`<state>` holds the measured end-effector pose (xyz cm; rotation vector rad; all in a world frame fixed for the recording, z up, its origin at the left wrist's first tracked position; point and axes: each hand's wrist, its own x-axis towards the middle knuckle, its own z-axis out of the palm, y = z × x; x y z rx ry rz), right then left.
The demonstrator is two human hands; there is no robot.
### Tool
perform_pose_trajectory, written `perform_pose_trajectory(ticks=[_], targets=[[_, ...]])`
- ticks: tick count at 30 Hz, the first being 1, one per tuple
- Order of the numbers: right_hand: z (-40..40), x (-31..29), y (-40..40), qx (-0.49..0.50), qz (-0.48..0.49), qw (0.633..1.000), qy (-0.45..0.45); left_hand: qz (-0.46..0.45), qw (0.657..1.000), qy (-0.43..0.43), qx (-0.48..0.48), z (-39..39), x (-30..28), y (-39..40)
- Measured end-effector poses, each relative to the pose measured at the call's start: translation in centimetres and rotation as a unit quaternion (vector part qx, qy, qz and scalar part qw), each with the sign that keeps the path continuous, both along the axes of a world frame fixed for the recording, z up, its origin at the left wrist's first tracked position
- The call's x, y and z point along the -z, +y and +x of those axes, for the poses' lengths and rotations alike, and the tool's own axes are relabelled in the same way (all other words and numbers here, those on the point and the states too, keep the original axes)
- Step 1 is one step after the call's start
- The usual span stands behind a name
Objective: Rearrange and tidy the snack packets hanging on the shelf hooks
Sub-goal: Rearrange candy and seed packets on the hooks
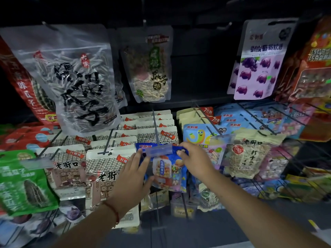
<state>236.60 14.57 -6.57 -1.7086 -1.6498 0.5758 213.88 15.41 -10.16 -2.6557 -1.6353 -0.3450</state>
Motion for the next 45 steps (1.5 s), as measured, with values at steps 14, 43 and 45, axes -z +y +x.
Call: perform_pose_trajectory(ticks=[14,43,45], targets=[[5.2,-1.3,-9.4,0.036,-0.039,0.996,0.069,-0.030,0.988,-0.139,0.066,1.2,0.4,-4.3],[7.8,2.3,-17.9,0.322,-0.047,0.945,0.010,-0.159,0.902,-0.014,0.402,16.5,-2.0,-2.8],[9.0,2.6,-17.3,0.309,-0.041,0.950,0.020,-0.153,0.911,-0.017,0.384,17.5,-1.7,-2.5]])
